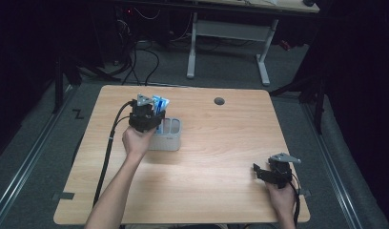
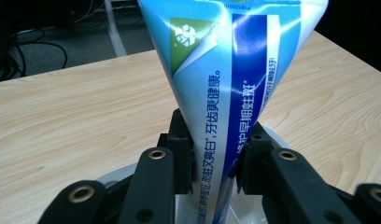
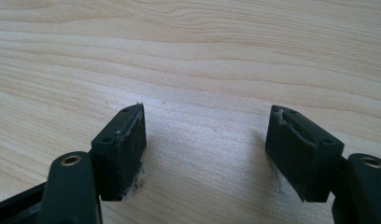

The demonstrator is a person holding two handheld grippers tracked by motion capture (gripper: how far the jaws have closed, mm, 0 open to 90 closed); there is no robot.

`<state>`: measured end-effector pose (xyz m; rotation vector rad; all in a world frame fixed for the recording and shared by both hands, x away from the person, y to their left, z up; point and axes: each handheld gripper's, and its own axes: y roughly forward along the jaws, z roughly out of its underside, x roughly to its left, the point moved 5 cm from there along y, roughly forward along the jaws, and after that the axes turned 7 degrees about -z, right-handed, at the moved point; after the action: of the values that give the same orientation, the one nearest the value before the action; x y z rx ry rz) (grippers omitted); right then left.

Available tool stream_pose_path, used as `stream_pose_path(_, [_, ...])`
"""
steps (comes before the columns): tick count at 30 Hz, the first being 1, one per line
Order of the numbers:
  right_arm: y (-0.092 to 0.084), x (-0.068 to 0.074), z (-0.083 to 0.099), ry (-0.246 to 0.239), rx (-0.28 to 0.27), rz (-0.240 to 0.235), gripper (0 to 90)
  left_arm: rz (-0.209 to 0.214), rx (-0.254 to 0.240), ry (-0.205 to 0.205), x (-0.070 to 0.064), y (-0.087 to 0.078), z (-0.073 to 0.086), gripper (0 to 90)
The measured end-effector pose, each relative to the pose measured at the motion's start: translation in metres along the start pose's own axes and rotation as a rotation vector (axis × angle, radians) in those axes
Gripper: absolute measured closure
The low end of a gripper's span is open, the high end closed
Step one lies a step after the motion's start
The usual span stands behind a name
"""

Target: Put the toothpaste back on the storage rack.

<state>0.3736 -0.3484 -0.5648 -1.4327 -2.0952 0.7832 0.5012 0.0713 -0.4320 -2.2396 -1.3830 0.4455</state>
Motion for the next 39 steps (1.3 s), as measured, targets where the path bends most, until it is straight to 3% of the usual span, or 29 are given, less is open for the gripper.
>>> stream_pose_path(6, [0.0, 0.0, 0.0, 0.0, 0.0, 0.0, 28.9, -0.028, 0.021, 0.041, -0.002, 0.002, 0.004, 71.4])
stream_pose_path(12, [0.0, 0.0, 0.0, -0.002, 0.001, -0.001, 28.9, -0.033, 0.024, 0.014, 0.0, 0.003, 0.008, 71.3])
stream_pose_path(29, [0.0, 0.0, 0.0, -0.001, 0.001, 0.0, 28.8, -0.047, 0.037, 0.027, -0.001, 0.004, 0.017, 70.3])
stream_pose_path(39, [0.0, -0.001, 0.0, -0.004, 0.002, -0.003, 28.8, -0.048, 0.035, 0.004, 0.002, 0.002, 0.018, 69.7])
